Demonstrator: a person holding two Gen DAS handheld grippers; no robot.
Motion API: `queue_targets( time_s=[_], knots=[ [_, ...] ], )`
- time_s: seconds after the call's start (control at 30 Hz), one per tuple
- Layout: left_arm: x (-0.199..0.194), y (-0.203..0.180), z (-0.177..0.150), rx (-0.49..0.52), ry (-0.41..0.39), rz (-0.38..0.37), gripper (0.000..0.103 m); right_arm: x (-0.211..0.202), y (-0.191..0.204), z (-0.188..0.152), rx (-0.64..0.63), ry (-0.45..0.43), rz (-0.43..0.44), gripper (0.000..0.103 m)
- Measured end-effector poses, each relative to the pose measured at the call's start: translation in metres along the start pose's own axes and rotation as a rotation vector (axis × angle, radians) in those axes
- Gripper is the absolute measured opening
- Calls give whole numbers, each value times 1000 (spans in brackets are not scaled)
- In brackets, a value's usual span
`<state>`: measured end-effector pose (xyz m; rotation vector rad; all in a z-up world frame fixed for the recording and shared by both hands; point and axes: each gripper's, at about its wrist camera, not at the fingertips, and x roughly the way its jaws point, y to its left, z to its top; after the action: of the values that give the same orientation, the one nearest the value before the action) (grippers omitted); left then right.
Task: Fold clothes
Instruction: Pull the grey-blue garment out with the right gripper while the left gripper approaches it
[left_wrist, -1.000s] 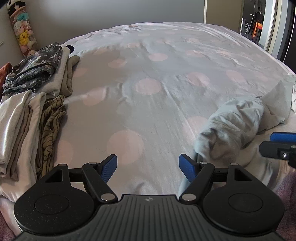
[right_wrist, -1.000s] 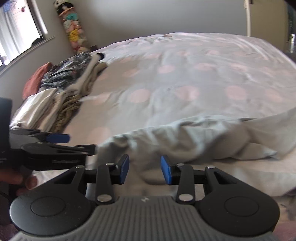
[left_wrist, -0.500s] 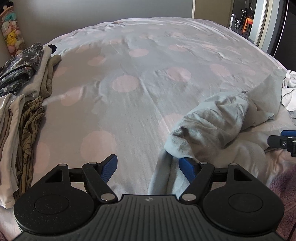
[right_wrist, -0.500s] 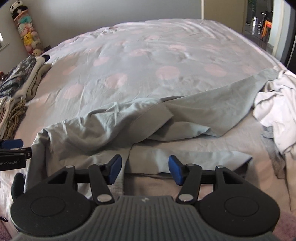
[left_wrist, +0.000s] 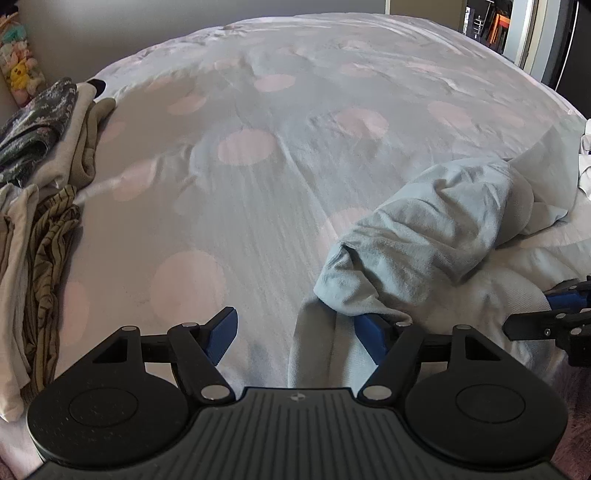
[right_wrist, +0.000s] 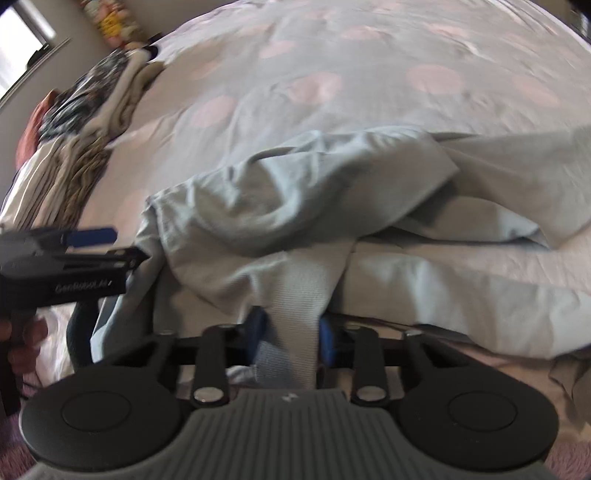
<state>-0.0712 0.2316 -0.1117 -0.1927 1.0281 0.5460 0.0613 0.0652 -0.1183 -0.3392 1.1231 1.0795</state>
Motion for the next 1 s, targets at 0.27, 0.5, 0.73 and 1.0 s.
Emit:
queue_targets(
  time_s=[0.27,0.5,0.73,1.0],
  knots=[
    [-32,13,-2,-5,-75,48,69,-8,48,-1,-87,-122,38,8],
    [-47,42,-10,-77,-99,59,69,-5,117,-1,-213,-169,81,8],
    [-46,49,-29,-82,-67,33,69,15,170,-29,-333,-86,143,9],
    [-56,40,-33,-52,-94,19,69,-5,145,-31,-278,-98,83,38]
  ],
)
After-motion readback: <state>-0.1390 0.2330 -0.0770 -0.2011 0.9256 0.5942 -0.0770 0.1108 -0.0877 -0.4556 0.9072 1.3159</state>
